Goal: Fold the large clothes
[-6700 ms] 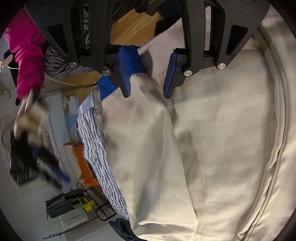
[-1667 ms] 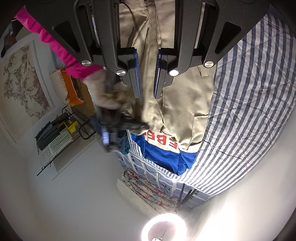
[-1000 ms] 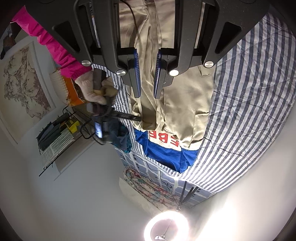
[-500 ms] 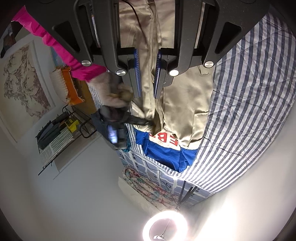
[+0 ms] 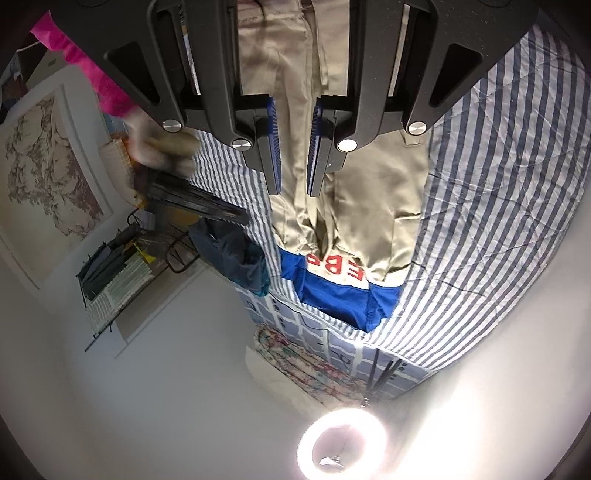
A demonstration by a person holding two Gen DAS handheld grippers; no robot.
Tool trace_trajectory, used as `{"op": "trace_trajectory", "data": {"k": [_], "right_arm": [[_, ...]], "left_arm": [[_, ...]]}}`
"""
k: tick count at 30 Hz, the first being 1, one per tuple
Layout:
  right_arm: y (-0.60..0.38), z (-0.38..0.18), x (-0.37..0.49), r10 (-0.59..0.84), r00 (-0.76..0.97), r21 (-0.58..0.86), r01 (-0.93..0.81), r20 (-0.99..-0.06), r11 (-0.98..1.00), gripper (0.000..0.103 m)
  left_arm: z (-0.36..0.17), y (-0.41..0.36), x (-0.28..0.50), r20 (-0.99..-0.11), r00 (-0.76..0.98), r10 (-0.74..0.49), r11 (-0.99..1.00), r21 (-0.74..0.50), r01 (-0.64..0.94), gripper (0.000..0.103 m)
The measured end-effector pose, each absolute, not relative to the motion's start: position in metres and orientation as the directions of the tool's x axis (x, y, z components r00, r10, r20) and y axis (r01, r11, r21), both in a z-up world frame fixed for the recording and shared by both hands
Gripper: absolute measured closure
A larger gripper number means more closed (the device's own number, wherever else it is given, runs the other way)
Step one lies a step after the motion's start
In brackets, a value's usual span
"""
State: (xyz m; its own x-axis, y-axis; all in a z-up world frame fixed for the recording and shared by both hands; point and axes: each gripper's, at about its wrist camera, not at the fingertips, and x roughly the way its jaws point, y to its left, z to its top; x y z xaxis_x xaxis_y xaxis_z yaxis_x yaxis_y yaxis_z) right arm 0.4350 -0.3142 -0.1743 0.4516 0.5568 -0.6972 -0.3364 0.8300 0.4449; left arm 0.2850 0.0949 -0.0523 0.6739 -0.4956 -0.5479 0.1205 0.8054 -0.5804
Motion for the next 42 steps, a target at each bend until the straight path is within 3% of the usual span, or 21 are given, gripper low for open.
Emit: {"op": "trace_trajectory", "data": {"k": [7, 10, 14, 19, 28, 32, 36, 39, 42], "right_arm": [[-0.359, -0.105, 0.29, 0.548, 0.54, 0.405, -0.369, -0.639, 0.837, 0.081], [-0.364, -0.102, 0.247, 0.547, 0.539, 0.384, -0.391, -0.641, 0.836, 0.082], [-0.353, -0.123, 0.227, 0.52, 0.526, 0.32, -0.427, -0.673, 0.846, 0.083], [-0.323, -0.159, 0.253, 0.47, 0.544, 0.228, -0.453, -0.695, 0.862, 0.085], [-0.292, -0.229, 0.362, 0.418, 0.49, 0.294, -0.312, -0.765, 0.903, 0.087], [-0.241, -0.269, 0.369, 0.441, 0.386, 0.273, -0.419, -0.81, 0.866, 0.087], [-0.205, -0.288, 0.344, 0.352, 0.37, 0.105, -0.545, -0.86, 0.832, 0.083], [-0.231, -0.267, 0.327, 0.452, 0.312, 0.25, -0.517, -0.836, 0.818, 0.083], [-0.28, -0.244, 0.29, 0.527, 0.327, 0.368, -0.438, -0.785, 0.82, 0.058]], "left_arm": [[-0.04, 0.062, 0.275, -0.547, 0.644, -0.535, 0.811, -0.546, 0.209, 0.092], [-0.041, 0.054, 0.259, -0.557, 0.667, -0.495, 0.84, -0.502, 0.204, 0.092], [-0.066, 0.061, 0.229, -0.571, 0.648, -0.504, 0.815, -0.563, 0.137, 0.092], [-0.093, 0.077, 0.185, -0.627, 0.641, -0.442, 0.819, -0.573, 0.003, 0.092], [-0.097, 0.089, 0.149, -0.652, 0.672, -0.352, 0.851, -0.522, -0.061, 0.092], [-0.127, 0.097, 0.167, -0.689, 0.64, -0.34, 0.852, -0.514, -0.101, 0.092], [-0.157, 0.106, 0.191, -0.746, 0.585, -0.318, 0.876, -0.467, -0.119, 0.092], [-0.17, 0.117, 0.192, -0.748, 0.563, -0.351, 0.864, -0.491, -0.112, 0.092], [-0.177, 0.124, 0.183, -0.747, 0.544, -0.382, 0.855, -0.509, -0.098, 0.086]]}}
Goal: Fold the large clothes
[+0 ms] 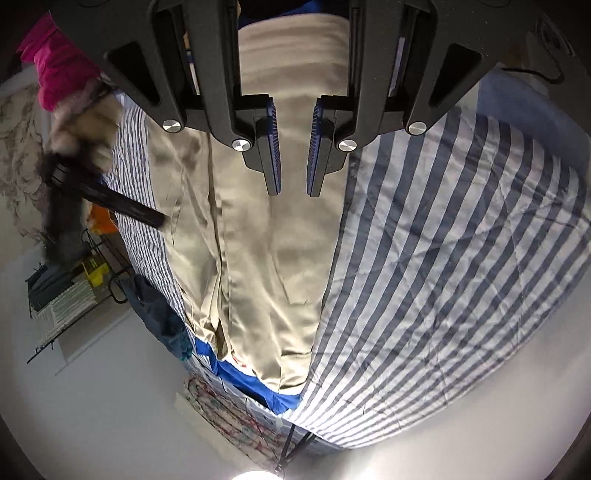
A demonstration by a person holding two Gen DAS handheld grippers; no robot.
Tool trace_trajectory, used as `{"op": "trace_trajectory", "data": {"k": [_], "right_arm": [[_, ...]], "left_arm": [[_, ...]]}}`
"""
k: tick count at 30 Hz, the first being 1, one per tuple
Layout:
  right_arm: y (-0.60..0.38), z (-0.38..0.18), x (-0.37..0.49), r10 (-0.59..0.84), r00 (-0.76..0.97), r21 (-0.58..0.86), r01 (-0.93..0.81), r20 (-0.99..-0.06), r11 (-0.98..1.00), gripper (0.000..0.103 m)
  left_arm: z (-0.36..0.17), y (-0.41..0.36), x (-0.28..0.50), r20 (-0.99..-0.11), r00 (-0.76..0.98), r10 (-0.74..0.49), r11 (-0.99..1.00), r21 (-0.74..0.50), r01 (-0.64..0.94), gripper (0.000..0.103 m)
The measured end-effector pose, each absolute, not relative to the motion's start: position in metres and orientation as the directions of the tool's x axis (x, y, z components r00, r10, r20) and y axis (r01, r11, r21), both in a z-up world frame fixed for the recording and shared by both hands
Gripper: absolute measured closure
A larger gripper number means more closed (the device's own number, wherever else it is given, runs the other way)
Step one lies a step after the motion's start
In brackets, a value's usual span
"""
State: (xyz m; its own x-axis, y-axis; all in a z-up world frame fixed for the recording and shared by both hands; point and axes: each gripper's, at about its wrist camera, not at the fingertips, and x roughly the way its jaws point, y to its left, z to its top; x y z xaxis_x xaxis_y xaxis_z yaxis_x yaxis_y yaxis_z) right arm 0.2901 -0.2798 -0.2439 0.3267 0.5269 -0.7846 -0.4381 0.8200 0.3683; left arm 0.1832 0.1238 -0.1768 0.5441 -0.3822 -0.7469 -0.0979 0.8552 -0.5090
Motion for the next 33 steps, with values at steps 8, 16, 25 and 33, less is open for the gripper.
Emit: {"op": "trace_trajectory", "data": {"k": [8, 16, 25, 33], "right_arm": [[-0.355, -0.258, 0.178, 0.495, 0.287, 0.416, -0.295, -0.82, 0.86, 0.042], [-0.378, -0.298, 0.16, 0.603, 0.224, 0.583, -0.155, -0.766, 0.798, 0.044], [-0.378, -0.299, 0.162, 0.624, 0.197, 0.601, -0.167, -0.756, 0.781, 0.049], [-0.377, -0.293, 0.159, 0.626, 0.179, 0.599, -0.186, -0.759, 0.779, 0.054]], "left_arm": [[-0.185, 0.071, 0.159, -0.718, 0.422, -0.553, 0.802, -0.596, 0.037, 0.07], [-0.207, 0.008, 0.169, -0.745, 0.32, -0.586, 0.803, -0.587, 0.103, 0.07], [-0.214, -0.013, 0.171, -0.777, 0.3, -0.553, 0.832, -0.535, 0.146, 0.08], [-0.209, -0.009, 0.158, -0.785, 0.335, -0.521, 0.85, -0.514, 0.118, 0.08]]}}
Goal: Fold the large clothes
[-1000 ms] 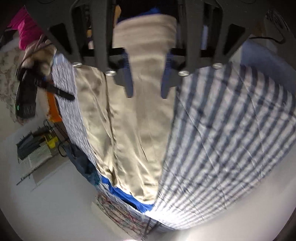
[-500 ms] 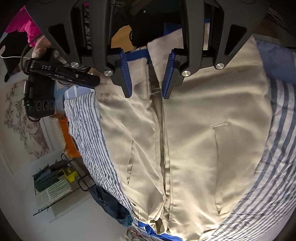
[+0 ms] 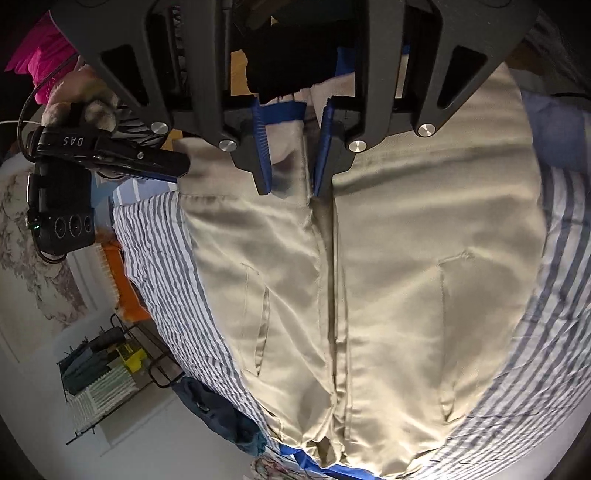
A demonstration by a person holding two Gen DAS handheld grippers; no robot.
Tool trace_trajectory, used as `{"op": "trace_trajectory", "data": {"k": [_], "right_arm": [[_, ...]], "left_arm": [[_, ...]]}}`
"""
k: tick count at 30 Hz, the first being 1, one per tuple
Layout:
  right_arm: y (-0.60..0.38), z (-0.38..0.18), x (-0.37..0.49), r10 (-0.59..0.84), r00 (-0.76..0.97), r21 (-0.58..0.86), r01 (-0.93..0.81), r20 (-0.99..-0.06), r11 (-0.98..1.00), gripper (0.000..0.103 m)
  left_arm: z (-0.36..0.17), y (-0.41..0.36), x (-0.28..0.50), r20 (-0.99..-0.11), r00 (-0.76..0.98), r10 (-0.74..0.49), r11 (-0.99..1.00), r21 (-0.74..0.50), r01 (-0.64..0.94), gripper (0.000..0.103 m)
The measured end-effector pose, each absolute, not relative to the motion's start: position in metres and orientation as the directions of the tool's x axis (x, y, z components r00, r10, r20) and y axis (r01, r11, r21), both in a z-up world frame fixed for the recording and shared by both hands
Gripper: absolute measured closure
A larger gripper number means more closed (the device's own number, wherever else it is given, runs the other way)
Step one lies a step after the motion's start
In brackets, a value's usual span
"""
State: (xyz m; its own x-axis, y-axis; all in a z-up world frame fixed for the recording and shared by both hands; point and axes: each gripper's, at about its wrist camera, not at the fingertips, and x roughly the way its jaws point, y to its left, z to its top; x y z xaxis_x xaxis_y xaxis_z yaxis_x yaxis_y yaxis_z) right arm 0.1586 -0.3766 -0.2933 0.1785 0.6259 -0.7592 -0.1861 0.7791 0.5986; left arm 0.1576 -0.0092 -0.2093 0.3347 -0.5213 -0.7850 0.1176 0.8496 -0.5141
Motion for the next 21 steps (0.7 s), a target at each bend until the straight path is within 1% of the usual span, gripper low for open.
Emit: {"op": "trace_trajectory", "data": {"k": [2, 4, 6, 7, 8, 9, 10, 11, 13, 15, 18, 20, 21], "right_arm": [[-0.376, -0.293, 0.157, 0.624, 0.179, 0.599, -0.177, -0.76, 0.781, 0.054], [-0.375, -0.295, 0.157, 0.627, 0.181, 0.604, -0.169, -0.758, 0.779, 0.051], [-0.374, -0.295, 0.158, 0.624, 0.18, 0.602, -0.164, -0.761, 0.781, 0.05], [-0.374, -0.295, 0.158, 0.623, 0.179, 0.601, -0.164, -0.761, 0.782, 0.05], [-0.374, -0.295, 0.158, 0.62, 0.173, 0.598, -0.167, -0.765, 0.784, 0.05], [-0.372, -0.295, 0.159, 0.615, 0.166, 0.592, -0.171, -0.771, 0.788, 0.051], [-0.371, -0.296, 0.16, 0.605, 0.161, 0.58, -0.177, -0.78, 0.795, 0.059], [-0.368, -0.296, 0.161, 0.595, 0.148, 0.567, -0.192, -0.79, 0.801, 0.065], [-0.366, -0.294, 0.162, 0.614, 0.124, 0.584, -0.211, -0.779, 0.784, 0.092], [-0.369, -0.282, 0.16, 0.586, 0.119, 0.551, -0.236, -0.801, 0.801, 0.096], [-0.378, -0.267, 0.153, 0.592, 0.143, 0.539, -0.288, -0.793, 0.792, 0.097], [-0.376, -0.284, 0.153, 0.582, 0.137, 0.54, -0.253, -0.802, 0.803, 0.098], [-0.372, -0.293, 0.153, 0.561, 0.134, 0.52, -0.25, -0.817, 0.817, 0.098]], "left_arm": [[-0.212, -0.007, 0.157, -0.778, 0.334, -0.533, 0.84, -0.534, 0.098, 0.079], [-0.217, -0.006, 0.16, -0.776, 0.327, -0.539, 0.834, -0.547, 0.076, 0.08], [-0.22, -0.008, 0.163, -0.776, 0.317, -0.545, 0.83, -0.552, 0.076, 0.08], [-0.22, -0.011, 0.164, -0.775, 0.315, -0.548, 0.829, -0.552, 0.086, 0.088], [-0.221, -0.013, 0.164, -0.773, 0.313, -0.551, 0.828, -0.552, 0.093, 0.093], [-0.223, -0.015, 0.165, -0.771, 0.31, -0.556, 0.824, -0.559, 0.09, 0.094], [-0.224, -0.016, 0.164, -0.769, 0.311, -0.558, 0.822, -0.563, 0.084, 0.096], [-0.223, -0.016, 0.163, -0.766, 0.317, -0.559, 0.821, -0.565, 0.081, 0.097], [-0.218, -0.017, 0.157, -0.747, 0.32, -0.583, 0.801, -0.593, 0.076, 0.098], [-0.208, -0.022, 0.146, -0.724, 0.333, -0.604, 0.785, -0.612, 0.091, 0.098], [-0.213, -0.037, 0.135, -0.747, 0.34, -0.572, 0.814, -0.569, 0.118, 0.098], [-0.23, -0.036, 0.138, -0.766, 0.312, -0.561, 0.819, -0.569, 0.077, 0.099], [-0.234, -0.031, 0.139, -0.757, 0.307, -0.576, 0.805, -0.591, 0.053, 0.099]]}}
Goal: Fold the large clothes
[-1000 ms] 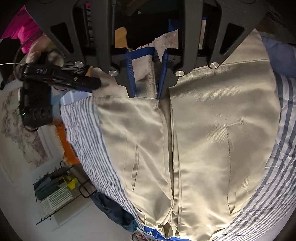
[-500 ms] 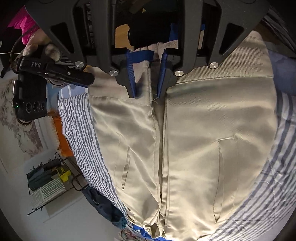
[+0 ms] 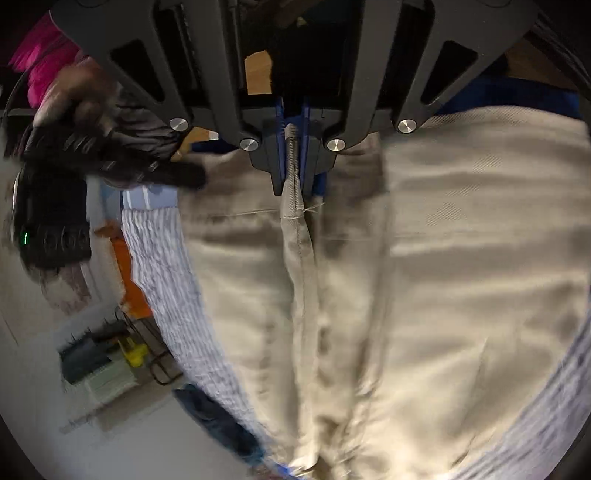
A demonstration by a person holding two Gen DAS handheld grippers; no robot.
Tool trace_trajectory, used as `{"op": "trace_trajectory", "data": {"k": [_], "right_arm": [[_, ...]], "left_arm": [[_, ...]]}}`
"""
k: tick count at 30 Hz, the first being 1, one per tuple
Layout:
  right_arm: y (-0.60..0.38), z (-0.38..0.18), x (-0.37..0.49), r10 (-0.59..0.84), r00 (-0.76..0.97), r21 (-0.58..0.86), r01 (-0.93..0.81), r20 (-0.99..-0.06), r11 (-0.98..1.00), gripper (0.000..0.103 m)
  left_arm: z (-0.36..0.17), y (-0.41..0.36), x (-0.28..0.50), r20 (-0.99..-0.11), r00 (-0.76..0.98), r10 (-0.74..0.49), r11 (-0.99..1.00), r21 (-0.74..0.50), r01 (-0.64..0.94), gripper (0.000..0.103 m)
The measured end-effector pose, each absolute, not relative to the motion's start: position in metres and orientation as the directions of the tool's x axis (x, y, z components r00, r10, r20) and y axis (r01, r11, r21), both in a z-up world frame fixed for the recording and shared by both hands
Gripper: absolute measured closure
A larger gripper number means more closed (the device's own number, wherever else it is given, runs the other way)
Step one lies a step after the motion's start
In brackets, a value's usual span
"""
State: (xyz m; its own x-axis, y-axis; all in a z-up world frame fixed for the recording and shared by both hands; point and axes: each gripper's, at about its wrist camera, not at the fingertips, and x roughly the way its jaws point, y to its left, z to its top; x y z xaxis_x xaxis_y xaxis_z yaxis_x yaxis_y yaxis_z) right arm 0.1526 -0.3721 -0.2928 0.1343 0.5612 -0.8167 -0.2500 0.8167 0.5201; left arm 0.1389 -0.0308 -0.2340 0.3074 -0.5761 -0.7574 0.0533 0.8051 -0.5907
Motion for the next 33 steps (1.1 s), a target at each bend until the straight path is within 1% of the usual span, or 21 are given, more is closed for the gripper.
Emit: {"op": "trace_trajectory", "data": {"k": [1, 3, 4, 5, 7, 9, 11, 12, 16, 18, 20, 21, 22, 24, 26, 27, 28, 29, 30, 31, 33], "right_arm": [[-0.367, -0.298, 0.151, 0.533, 0.142, 0.486, -0.265, -0.834, 0.833, 0.098], [-0.363, -0.291, 0.149, 0.517, 0.156, 0.457, -0.305, -0.842, 0.836, 0.096], [-0.362, -0.283, 0.148, 0.506, 0.156, 0.441, -0.323, -0.848, 0.838, 0.093], [-0.36, -0.273, 0.148, 0.48, 0.17, 0.403, -0.347, -0.861, 0.847, 0.089], [-0.359, -0.25, 0.144, 0.414, 0.257, 0.297, -0.394, -0.873, 0.87, 0.075], [-0.356, -0.23, 0.142, 0.393, 0.339, 0.24, -0.415, -0.855, 0.878, 0.075], [-0.351, -0.219, 0.146, 0.418, 0.394, 0.238, -0.429, -0.818, 0.871, 0.075], [-0.344, -0.218, 0.152, 0.43, 0.41, 0.243, -0.434, -0.804, 0.868, 0.075], [-0.306, -0.241, 0.173, 0.449, 0.404, 0.248, -0.459, -0.797, 0.853, 0.075], [-0.277, -0.258, 0.177, 0.426, 0.382, 0.21, -0.492, -0.82, 0.845, 0.075], [-0.259, -0.275, 0.178, 0.431, 0.34, 0.213, -0.523, -0.836, 0.825, 0.075], [-0.248, -0.285, 0.178, 0.441, 0.312, 0.229, -0.534, -0.841, 0.814, 0.074], [-0.241, -0.292, 0.177, 0.436, 0.306, 0.224, -0.538, -0.846, 0.813, 0.071], [-0.232, -0.297, 0.173, 0.406, 0.32, 0.177, -0.558, -0.856, 0.811, 0.066], [-0.234, -0.29, 0.172, 0.41, 0.298, 0.18, -0.577, -0.862, 0.797, 0.066], [-0.241, -0.284, 0.171, 0.438, 0.276, 0.216, -0.577, -0.856, 0.787, 0.069], [-0.253, -0.275, 0.169, 0.469, 0.275, 0.251, -0.569, -0.839, 0.783, 0.071], [-0.265, -0.268, 0.166, 0.48, 0.293, 0.261, -0.555, -0.827, 0.789, 0.071], [-0.284, -0.26, 0.163, 0.477, 0.327, 0.262, -0.527, -0.816, 0.809, 0.067], [-0.3, -0.256, 0.161, 0.471, 0.351, 0.266, -0.496, -0.809, 0.827, 0.056], [-0.338, -0.255, 0.159, 0.46, 0.392, 0.3, -0.403, -0.797, 0.864, 0.045]], "left_arm": [[-0.233, -0.026, 0.139, -0.748, 0.3, -0.592, 0.793, -0.608, 0.047, 0.098], [-0.22, -0.02, 0.136, -0.746, 0.31, -0.59, 0.797, -0.599, 0.076, 0.098], [-0.211, -0.017, 0.134, -0.744, 0.315, -0.59, 0.8, -0.592, 0.099, 0.098], [-0.2, -0.012, 0.13, -0.737, 0.319, -0.596, 0.798, -0.589, 0.129, 0.098], [-0.178, 0.0, 0.122, -0.727, 0.356, -0.587, 0.806, -0.566, 0.172, 0.096], [-0.16, 0.02, 0.118, -0.723, 0.416, -0.551, 0.829, -0.53, 0.179, 0.087], [-0.154, 0.044, 0.12, -0.728, 0.479, -0.491, 0.859, -0.495, 0.13, 0.063], [-0.155, 0.058, 0.123, -0.731, 0.501, -0.464, 0.868, -0.488, 0.091, 0.062], [-0.182, 0.106, 0.137, -0.768, 0.511, -0.386, 0.872, -0.485, -0.069, 0.061], [-0.196, 0.116, 0.141, -0.788, 0.502, -0.357, 0.88, -0.464, -0.102, 0.061], [-0.209, 0.123, 0.147, -0.793, 0.485, -0.368, 0.868, -0.48, -0.127, 0.061], [-0.215, 0.122, 0.15, -0.797, 0.47, -0.379, 0.862, -0.489, -0.134, 0.061], [-0.22, 0.12, 0.151, -0.8, 0.46, -0.385, 0.862, -0.49, -0.13, 0.061], [-0.229, 0.107, 0.155, -0.817, 0.43, -0.385, 0.879, -0.466, -0.099, 0.061], [-0.229, 0.095, 0.152, -0.827, 0.435, -0.357, 0.907, -0.419, -0.052, 0.061], [-0.226, 0.091, 0.151, -0.829, 0.431, -0.357, 0.912, -0.409, -0.032, 0.061], [-0.224, 0.091, 0.148, -0.825, 0.429, -0.369, 0.908, -0.419, -0.025, 0.061], [-0.224, 0.096, 0.146, -0.814, 0.426, -0.395, 0.892, -0.451, -0.035, 0.061], [-0.225, 0.101, 0.144, -0.803, 0.421, -0.422, 0.872, -0.486, -0.053, 0.061], [-0.228, 0.109, 0.141, -0.788, 0.412, -0.458, 0.844, -0.531, -0.079, 0.061], [-0.234, 0.119, 0.137, -0.761, 0.397, -0.512, 0.795, -0.596, -0.117, 0.061]]}}
